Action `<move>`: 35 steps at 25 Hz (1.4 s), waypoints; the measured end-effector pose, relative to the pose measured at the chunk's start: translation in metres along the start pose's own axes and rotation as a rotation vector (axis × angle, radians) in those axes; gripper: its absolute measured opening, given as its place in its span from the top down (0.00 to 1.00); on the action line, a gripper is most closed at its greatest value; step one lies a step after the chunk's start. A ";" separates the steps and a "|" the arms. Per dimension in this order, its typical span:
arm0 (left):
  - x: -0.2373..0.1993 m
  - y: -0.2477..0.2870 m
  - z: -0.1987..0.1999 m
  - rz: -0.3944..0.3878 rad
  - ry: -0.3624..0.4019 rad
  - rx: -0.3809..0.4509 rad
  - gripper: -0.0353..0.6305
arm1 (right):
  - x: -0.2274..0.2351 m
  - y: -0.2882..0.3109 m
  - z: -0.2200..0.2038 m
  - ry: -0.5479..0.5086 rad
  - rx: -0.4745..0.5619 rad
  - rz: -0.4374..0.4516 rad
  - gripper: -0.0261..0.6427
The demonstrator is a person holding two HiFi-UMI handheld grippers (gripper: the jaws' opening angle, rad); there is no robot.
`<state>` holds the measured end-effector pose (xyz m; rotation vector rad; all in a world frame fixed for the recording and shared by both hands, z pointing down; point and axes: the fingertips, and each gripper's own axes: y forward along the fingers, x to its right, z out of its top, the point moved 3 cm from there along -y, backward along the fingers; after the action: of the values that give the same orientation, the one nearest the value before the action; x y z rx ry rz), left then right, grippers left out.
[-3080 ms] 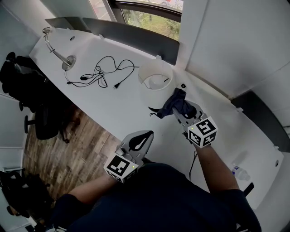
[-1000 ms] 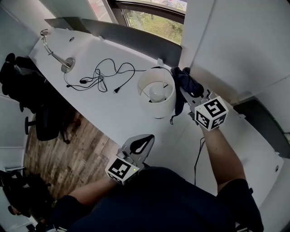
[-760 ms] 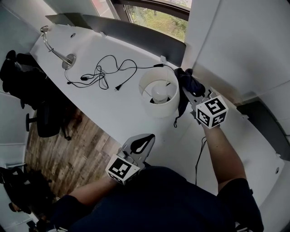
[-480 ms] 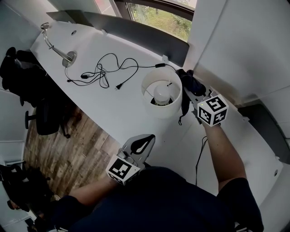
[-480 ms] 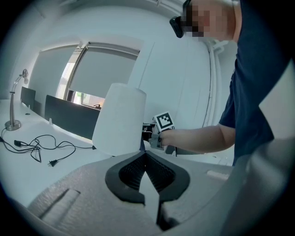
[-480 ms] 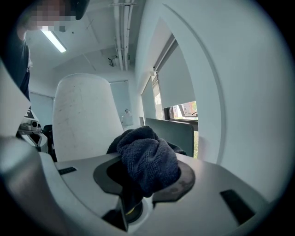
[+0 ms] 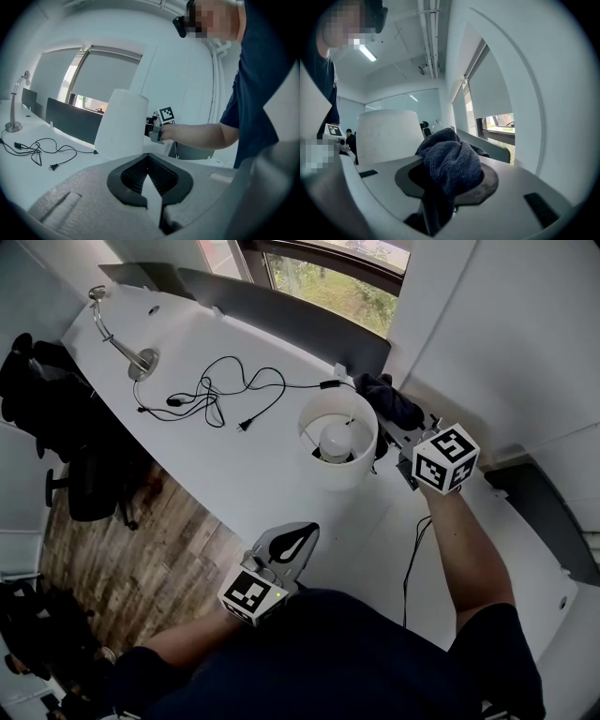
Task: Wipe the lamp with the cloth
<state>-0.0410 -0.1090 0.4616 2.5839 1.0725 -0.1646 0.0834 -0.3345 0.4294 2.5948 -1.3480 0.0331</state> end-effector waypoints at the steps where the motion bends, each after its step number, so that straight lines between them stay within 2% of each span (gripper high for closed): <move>1: 0.000 -0.001 0.001 0.000 0.000 0.005 0.94 | -0.001 0.001 0.007 0.000 0.010 0.011 0.77; 9: 0.002 -0.014 0.009 0.001 0.010 0.041 0.94 | -0.018 -0.004 0.057 -0.002 0.083 0.045 0.77; 18: 0.007 -0.034 0.024 -0.018 0.044 0.095 0.94 | -0.028 -0.040 0.104 -0.116 0.156 -0.095 0.77; 21: 0.011 -0.040 0.030 -0.037 0.062 0.114 0.94 | -0.039 -0.057 0.113 -0.115 0.179 -0.120 0.77; 35: 0.044 -0.070 0.058 -0.157 0.142 0.184 0.94 | -0.150 -0.130 0.126 -0.017 0.319 -0.115 0.77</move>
<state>-0.0575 -0.0539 0.3792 2.7064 1.3726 -0.1239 0.0916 -0.1668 0.2648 2.9363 -1.2872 0.2257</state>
